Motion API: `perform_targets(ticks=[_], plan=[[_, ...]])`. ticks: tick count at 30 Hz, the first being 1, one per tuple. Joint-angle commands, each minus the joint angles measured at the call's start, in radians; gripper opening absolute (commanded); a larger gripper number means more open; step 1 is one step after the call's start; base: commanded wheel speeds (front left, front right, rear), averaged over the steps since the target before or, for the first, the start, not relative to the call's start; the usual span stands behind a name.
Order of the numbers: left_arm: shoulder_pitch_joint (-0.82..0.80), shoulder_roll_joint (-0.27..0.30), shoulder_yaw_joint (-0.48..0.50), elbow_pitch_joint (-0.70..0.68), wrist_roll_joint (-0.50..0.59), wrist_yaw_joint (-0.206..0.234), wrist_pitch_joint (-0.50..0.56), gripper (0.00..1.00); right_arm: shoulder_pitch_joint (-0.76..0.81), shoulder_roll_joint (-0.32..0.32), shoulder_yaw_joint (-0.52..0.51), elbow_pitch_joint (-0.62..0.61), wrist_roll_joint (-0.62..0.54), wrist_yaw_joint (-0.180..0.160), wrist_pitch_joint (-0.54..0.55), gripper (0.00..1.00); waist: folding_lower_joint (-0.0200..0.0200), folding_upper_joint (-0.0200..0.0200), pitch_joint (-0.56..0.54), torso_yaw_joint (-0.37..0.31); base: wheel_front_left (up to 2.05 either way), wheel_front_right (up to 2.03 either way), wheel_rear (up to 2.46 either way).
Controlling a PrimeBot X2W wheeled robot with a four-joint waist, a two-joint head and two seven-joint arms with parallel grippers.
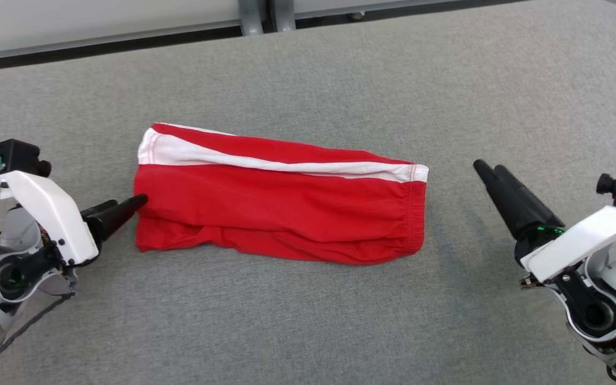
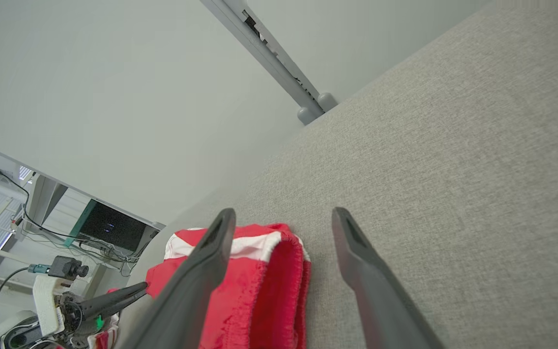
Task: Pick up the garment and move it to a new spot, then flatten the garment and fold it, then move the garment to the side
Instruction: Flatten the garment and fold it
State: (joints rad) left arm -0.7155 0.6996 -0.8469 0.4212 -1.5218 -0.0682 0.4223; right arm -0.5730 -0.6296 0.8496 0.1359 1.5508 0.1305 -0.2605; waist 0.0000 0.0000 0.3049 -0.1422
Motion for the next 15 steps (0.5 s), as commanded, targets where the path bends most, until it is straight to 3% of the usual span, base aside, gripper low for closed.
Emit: perform_targets(ticks=[1, 9, 14, 15], plan=[[-0.015, 0.005, 0.008, 0.019, -0.006, 0.010, 0.006, 1.00, 0.017, 0.005, -0.025, -0.008, -0.018, 0.001, -0.006, 1.00, 0.0000, 0.0000, 0.022, -0.021, 0.00, 0.00, 0.00], [0.000, -0.031, 0.005, 0.057, -0.107, -0.015, 0.143, 1.00, 0.053, 0.030, -0.089, -0.022, -0.061, 0.001, -0.006, 1.00, 0.0000, 0.0000, 0.051, -0.055, 0.00, 0.00, 0.00], [0.003, -0.009, 0.006, 0.038, -0.129, -0.022, 0.189, 1.00, 0.069, 0.039, -0.103, -0.017, -0.075, 0.001, -0.006, 1.00, 0.0000, 0.0000, 0.053, -0.056, 0.00, 0.00, 0.00], [-0.002, -0.007, 0.014, 0.040, -0.125, -0.020, 0.174, 0.71, 0.070, 0.041, -0.106, -0.017, -0.077, 0.001, -0.006, 1.00, 0.0000, 0.0000, 0.055, -0.055, 0.00, 0.00, 0.00]])
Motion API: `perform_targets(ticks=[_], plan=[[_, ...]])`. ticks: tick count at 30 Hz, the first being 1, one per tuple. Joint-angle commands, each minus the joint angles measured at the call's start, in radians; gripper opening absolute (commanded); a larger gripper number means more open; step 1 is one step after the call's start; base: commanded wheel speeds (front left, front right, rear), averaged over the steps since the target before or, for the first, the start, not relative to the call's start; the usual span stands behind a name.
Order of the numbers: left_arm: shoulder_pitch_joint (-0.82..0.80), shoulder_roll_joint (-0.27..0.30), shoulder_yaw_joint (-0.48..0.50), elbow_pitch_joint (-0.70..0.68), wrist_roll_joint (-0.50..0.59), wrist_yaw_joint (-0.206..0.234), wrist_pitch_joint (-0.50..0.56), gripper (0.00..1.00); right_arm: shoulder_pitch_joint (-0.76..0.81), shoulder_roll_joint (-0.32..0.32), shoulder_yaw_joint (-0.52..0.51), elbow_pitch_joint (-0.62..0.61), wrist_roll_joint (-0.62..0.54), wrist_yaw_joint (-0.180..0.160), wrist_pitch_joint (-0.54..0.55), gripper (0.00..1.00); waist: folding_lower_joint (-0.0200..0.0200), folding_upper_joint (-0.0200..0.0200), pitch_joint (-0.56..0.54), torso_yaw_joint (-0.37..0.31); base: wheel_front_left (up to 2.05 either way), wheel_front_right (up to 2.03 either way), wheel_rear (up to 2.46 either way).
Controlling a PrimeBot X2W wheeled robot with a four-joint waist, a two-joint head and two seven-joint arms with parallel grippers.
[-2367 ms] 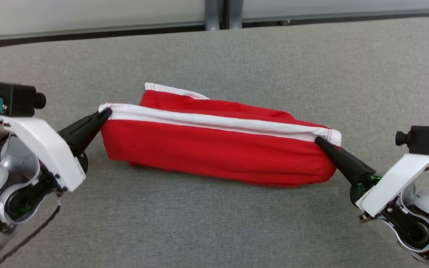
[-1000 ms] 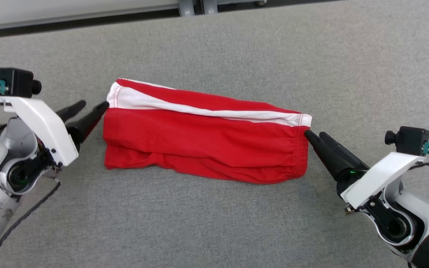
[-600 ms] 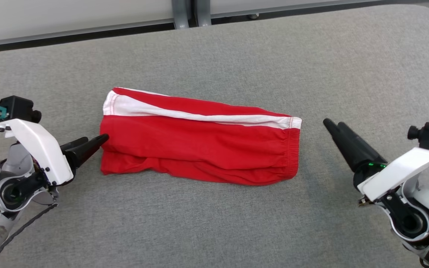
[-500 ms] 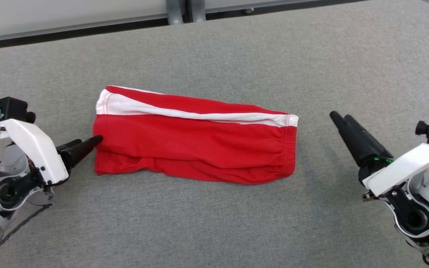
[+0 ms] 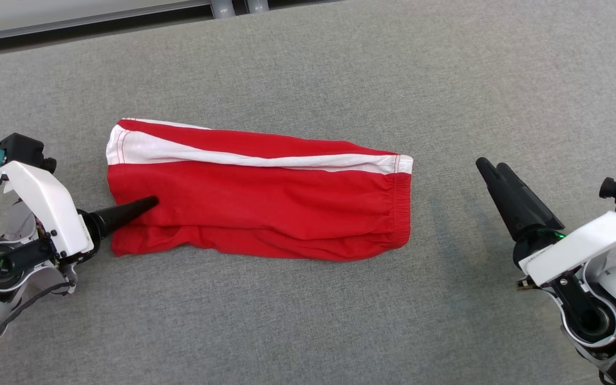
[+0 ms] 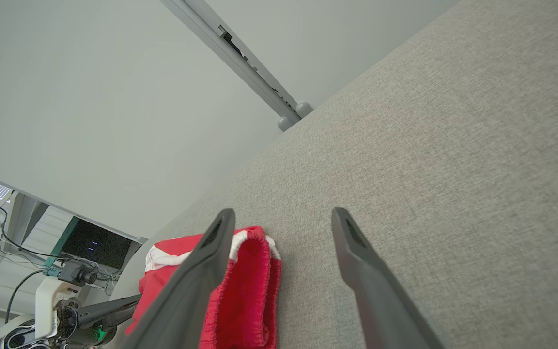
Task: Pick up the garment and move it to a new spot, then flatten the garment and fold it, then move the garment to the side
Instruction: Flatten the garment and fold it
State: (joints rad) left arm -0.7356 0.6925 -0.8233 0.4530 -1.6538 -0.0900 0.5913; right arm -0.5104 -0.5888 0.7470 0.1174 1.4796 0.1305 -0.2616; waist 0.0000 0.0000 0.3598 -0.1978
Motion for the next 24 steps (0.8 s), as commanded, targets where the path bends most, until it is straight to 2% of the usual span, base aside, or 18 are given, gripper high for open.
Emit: perform_targets(ticks=[1, 2, 10, 13, 24], plan=[[0.013, 0.001, -0.003, 0.012, 0.014, 0.004, -0.007, 0.35, 0.007, 0.003, -0.005, 0.004, -0.008, 0.001, -0.005, 1.00, 0.0000, 0.0000, 0.002, 0.001, 0.00, 0.00, 0.00], [0.009, -0.006, 0.000, 0.017, 0.012, 0.001, -0.014, 0.00, 0.005, 0.008, -0.001, 0.005, -0.011, 0.001, -0.005, 1.00, 0.0000, 0.0000, 0.003, 0.004, 0.00, 0.00, 0.00], [0.037, -0.018, -0.008, -0.021, 0.008, -0.023, -0.009, 0.00, 0.018, 0.007, 0.011, 0.026, -0.007, 0.001, -0.005, 1.00, 0.0000, 0.0000, -0.056, 0.049, 0.00, 0.00, 0.00], [0.057, -0.005, -0.011, -0.054, 0.013, -0.026, -0.014, 0.00, 0.025, 0.007, 0.019, 0.036, -0.003, 0.001, -0.004, 1.00, 0.0000, 0.0000, -0.087, 0.065, 0.00, 0.00, 0.00], [0.205, 0.073, -0.024, -0.194, -0.001, 0.011, -0.045, 0.00, 0.067, -0.014, 0.031, 0.062, 0.016, 0.001, -0.003, 1.00, 0.0000, 0.0000, -0.168, 0.116, 0.00, 0.00, 0.00]])
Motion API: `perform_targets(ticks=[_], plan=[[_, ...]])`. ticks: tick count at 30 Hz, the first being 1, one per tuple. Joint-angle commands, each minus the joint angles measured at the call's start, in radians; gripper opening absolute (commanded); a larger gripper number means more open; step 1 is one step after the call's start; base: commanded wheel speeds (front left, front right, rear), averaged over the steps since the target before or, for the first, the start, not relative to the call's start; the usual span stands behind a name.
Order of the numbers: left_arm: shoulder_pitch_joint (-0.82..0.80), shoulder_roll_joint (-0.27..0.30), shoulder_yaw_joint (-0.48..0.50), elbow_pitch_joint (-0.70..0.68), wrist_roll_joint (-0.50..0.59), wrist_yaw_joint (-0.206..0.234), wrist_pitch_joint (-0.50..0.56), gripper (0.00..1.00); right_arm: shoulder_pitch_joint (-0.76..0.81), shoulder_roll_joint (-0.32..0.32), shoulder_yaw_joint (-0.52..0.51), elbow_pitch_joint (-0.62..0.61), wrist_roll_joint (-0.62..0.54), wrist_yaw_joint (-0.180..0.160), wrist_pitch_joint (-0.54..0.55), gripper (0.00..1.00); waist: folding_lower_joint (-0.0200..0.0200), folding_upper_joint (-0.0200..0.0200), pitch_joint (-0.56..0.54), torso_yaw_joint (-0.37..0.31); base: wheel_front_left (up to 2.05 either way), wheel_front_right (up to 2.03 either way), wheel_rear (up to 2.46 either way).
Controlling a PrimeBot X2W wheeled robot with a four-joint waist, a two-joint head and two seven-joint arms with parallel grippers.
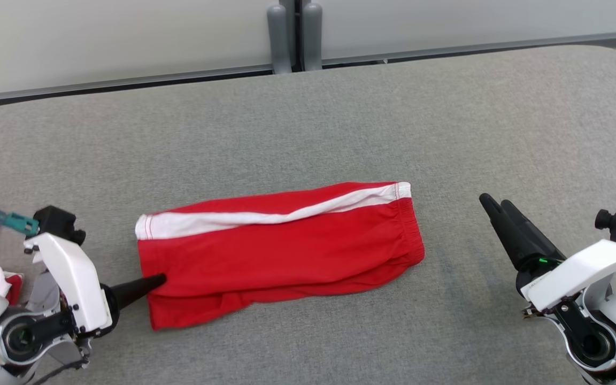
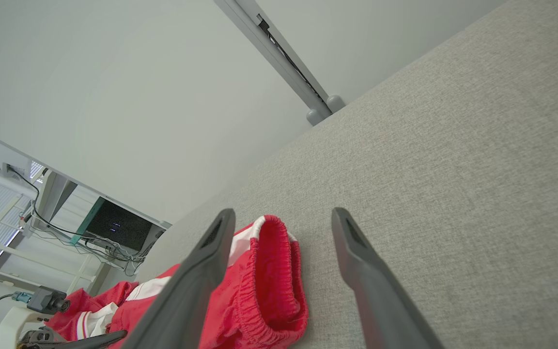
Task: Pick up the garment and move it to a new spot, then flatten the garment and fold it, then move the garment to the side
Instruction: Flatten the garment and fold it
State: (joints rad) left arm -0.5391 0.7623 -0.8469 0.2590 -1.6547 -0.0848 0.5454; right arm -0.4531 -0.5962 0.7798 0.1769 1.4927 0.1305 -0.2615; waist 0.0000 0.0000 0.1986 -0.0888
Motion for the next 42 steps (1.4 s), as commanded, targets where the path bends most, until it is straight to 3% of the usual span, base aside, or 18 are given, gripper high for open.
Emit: perform_targets(ticks=[1, 2, 3, 8, 13, 16, 17, 19, 23, 27, 30, 33, 38, 42], plan=[[0.014, 0.009, 0.000, -0.002, 0.012, 0.010, -0.011, 0.38, 0.012, -0.009, -0.001, 0.003, 0.003, 0.001, -0.002, 1.00, 0.0000, 0.0000, -0.010, 0.011, 0.00, 0.00, 0.00], [0.017, 0.010, 0.000, -0.001, 0.024, 0.015, -0.025, 0.97, 0.013, -0.010, 0.000, 0.003, 0.005, 0.001, -0.001, 1.00, 0.0000, 0.0000, -0.013, 0.014, 0.00, 0.00, 0.00], [0.022, 0.008, -0.003, 0.002, 0.032, 0.018, -0.038, 1.00, 0.014, -0.012, 0.002, 0.003, 0.005, 0.001, 0.000, 1.00, 0.0000, 0.0000, -0.016, 0.016, 0.00, 0.00, 0.00], [0.030, 0.002, 0.004, 0.016, 0.075, 0.014, -0.101, 1.00, 0.020, -0.011, 0.010, 0.012, 0.005, 0.001, 0.002, 1.00, 0.0000, 0.0000, -0.039, 0.031, 0.00, 0.00, 0.00], [0.024, 0.052, 0.018, 0.005, 0.176, 0.036, -0.210, 1.00, 0.033, -0.005, 0.015, 0.019, 0.003, 0.001, 0.001, 1.00, 0.0000, 0.0000, -0.064, 0.040, 0.00, 0.00, 0.00], [0.034, 0.091, 0.040, -0.012, 0.310, 0.111, -0.391, 1.00, 0.042, -0.006, 0.003, 0.056, -0.043, 0.001, -0.003, 1.00, 0.0000, 0.0000, -0.087, 0.043, 0.00, 0.00, 0.00], [0.069, 0.095, 0.061, -0.048, 0.356, 0.162, -0.506, 1.00, 0.047, 0.010, -0.037, 0.078, -0.091, 0.001, -0.005, 1.00, 0.0000, 0.0000, -0.102, 0.046, 0.00, 0.00, 0.00], [0.106, 0.110, 0.080, -0.097, 0.392, 0.211, -0.598, 1.00, 0.065, 0.036, -0.111, 0.094, -0.163, 0.001, -0.005, 1.00, 0.0000, 0.0000, -0.117, 0.051, 0.00, 0.00, 0.00], [0.186, 0.125, 0.113, -0.208, 0.442, 0.322, -0.742, 1.00, 0.107, 0.106, -0.255, 0.119, -0.354, 0.001, -0.005, 1.00, 0.0000, 0.0000, -0.139, 0.060, 0.00, 0.00, 0.00], [0.263, 0.112, 0.179, -0.293, 0.503, 0.431, -0.805, 1.00, 0.158, 0.193, -0.376, 0.113, -0.521, 0.001, -0.005, 1.00, 0.0000, 0.0000, -0.154, 0.072, 0.00, 0.00, 0.00], [0.319, 0.037, 0.272, -0.365, 0.635, 0.492, -0.810, 1.00, 0.194, 0.246, -0.457, 0.104, -0.614, 0.001, -0.005, 1.00, 0.0000, 0.0000, -0.161, 0.086, 0.00, 0.00, 0.00], [0.402, -0.072, 0.364, -0.405, 0.774, 0.507, -0.811, 1.00, 0.230, 0.303, -0.513, 0.096, -0.692, 0.001, -0.005, 1.00, 0.0000, 0.0000, -0.169, 0.101, 0.00, 0.00, 0.00], [0.511, -0.251, 0.462, -0.416, 0.972, 0.469, -0.811, 1.00, 0.270, 0.347, -0.525, 0.146, -0.804, 0.000, -0.005, 1.00, 0.0000, 0.0000, -0.179, 0.126, 0.00, 0.00, 0.00], [0.559, -0.384, 0.505, -0.394, 1.080, 0.398, -0.810, 1.00, 0.265, 0.369, -0.507, 0.196, -0.848, 0.001, -0.003, 1.00, 0.0000, 0.0000, -0.180, 0.159, 0.00, 0.00, 0.00]])
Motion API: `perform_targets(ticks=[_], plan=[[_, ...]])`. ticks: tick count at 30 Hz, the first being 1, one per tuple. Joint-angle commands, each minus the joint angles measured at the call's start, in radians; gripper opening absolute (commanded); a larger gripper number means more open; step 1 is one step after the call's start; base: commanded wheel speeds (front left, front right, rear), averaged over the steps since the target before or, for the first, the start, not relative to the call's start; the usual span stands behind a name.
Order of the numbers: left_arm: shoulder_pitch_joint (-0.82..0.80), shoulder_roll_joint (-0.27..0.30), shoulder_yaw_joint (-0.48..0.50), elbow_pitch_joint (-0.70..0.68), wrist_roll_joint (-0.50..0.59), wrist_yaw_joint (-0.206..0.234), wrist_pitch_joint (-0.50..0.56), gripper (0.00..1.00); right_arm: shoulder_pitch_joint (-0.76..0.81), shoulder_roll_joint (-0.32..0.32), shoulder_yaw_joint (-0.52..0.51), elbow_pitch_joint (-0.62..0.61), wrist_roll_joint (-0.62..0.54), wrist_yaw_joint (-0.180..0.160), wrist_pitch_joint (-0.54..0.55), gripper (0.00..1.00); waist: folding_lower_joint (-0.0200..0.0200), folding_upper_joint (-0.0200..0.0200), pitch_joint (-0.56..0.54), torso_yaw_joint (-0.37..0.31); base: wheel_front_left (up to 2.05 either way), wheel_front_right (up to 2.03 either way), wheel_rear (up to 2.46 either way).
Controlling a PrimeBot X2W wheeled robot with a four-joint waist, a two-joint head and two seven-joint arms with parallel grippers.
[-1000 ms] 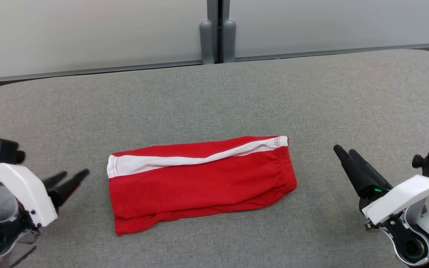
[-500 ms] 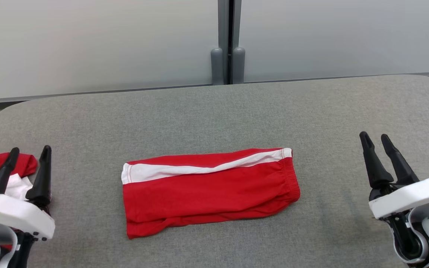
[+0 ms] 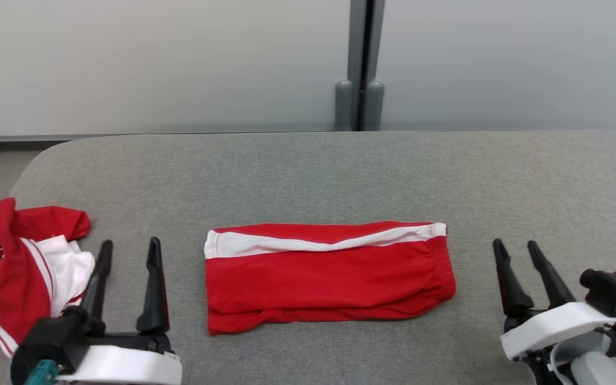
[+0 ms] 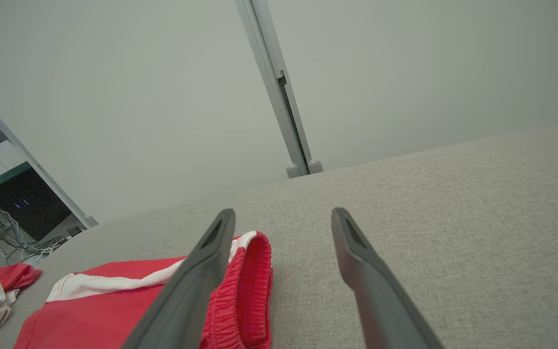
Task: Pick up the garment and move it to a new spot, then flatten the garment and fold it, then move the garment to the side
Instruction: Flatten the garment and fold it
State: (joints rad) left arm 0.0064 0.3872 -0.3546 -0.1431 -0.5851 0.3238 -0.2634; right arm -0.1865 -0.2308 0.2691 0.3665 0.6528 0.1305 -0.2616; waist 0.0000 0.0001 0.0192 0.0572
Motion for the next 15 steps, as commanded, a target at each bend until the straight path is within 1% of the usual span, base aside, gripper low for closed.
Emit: perform_targets(ticks=[1, 3, 7, 12, 14, 15], plan=[[0.022, -0.036, 0.023, 0.018, 0.029, -0.032, -0.001, 1.00, -0.005, 0.008, 0.008, 0.020, -0.009, 0.001, 0.000, 1.00, 0.0000, -0.0001, -0.002, 0.020, 0.00, 0.00, 0.00], [0.038, -0.084, 0.037, 0.047, 0.051, -0.077, -0.002, 1.00, -0.018, 0.013, 0.026, 0.045, -0.014, 0.001, 0.009, 1.00, 0.0000, -0.0001, -0.005, 0.035, 0.00, 0.00, 0.00], [0.046, -0.143, 0.068, 0.096, 0.091, -0.152, -0.002, 1.00, -0.055, 0.012, 0.054, 0.131, -0.006, 0.001, 0.024, 1.00, 0.0000, -0.0001, -0.014, 0.064, 0.00, 0.00, 0.00], [0.044, -0.187, 0.108, 0.129, 0.131, -0.210, -0.001, 1.00, -0.114, 0.041, 0.084, 0.271, 0.039, 0.001, 0.064, 1.00, 0.0000, -0.0001, -0.018, 0.095, 0.00, 0.00, 0.00], [0.045, -0.205, 0.116, 0.141, 0.146, -0.229, -0.001, 1.00, -0.137, 0.048, 0.091, 0.318, 0.066, 0.001, 0.063, 1.00, 0.0000, -0.0001, -0.019, 0.109, 0.00, 0.00, 0.00], [0.045, -0.205, 0.116, 0.141, 0.146, -0.229, -0.001, 1.00, -0.137, 0.048, 0.091, 0.318, 0.066, 0.001, 0.063, 1.00, 0.0000, -0.0001, -0.019, 0.109, 0.00, 0.00, 0.00]])
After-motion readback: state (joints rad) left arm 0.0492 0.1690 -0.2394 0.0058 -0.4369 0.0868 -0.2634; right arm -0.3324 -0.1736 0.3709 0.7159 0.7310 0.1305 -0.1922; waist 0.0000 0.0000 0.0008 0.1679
